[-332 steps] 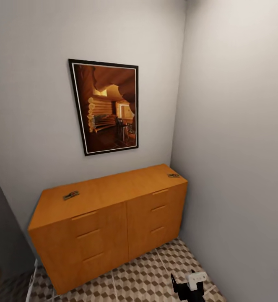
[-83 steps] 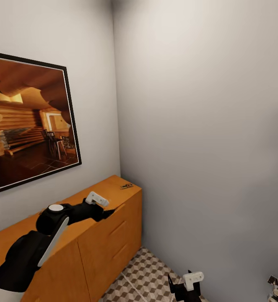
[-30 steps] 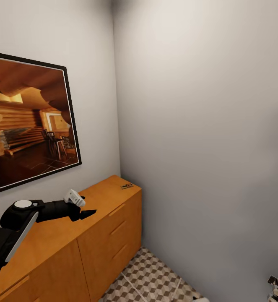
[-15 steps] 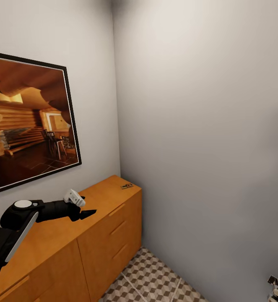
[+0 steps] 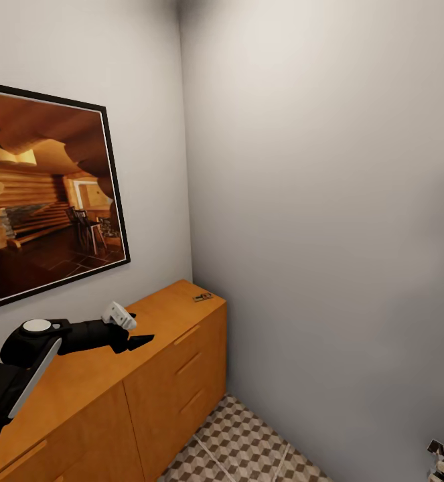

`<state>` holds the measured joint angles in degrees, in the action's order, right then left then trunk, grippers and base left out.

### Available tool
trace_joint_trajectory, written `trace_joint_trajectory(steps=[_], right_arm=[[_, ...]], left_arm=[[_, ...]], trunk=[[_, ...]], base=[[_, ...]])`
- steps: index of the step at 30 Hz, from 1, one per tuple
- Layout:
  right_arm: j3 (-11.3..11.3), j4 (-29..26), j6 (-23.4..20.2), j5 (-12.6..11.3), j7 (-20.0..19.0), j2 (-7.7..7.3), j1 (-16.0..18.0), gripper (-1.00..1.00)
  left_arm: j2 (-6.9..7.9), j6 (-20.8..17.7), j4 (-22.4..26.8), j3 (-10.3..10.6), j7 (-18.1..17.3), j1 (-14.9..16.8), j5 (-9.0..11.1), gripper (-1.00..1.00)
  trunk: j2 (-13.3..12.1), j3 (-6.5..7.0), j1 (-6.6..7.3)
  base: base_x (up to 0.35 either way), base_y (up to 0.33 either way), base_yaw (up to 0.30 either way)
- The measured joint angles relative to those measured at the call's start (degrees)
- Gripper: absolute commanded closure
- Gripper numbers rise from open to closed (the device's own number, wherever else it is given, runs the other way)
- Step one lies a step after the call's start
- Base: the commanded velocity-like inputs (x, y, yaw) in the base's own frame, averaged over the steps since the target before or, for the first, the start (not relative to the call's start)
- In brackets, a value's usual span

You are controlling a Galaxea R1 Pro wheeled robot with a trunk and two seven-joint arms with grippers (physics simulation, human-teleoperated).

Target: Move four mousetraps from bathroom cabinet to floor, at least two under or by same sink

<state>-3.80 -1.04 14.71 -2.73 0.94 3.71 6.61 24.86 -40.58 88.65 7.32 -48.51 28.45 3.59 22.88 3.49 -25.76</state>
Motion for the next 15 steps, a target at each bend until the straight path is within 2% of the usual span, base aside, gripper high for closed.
trace_joint_trajectory(steps=[5,15], right_arm=[[0.11,-0.2,-0.64,-1.69,0.18,-0.05,-0.02,-1.0],[0.16,-0.29,-0.6,-2.14,-0.02,0.04,-0.04,-1.0]], left_arm=[[-0.02,0.0,0.02,0.1,0.0,0.0,0.0,-1.0],[-0.03,0.0,0.02,0.17,0.0,0.0,0.0,-1.0]], trunk=[[0.0,0.0,0.0],[0.0,0.0,0.0]], base=[[0.0,0.0,0.0],[0.001,0.0,0.0]])
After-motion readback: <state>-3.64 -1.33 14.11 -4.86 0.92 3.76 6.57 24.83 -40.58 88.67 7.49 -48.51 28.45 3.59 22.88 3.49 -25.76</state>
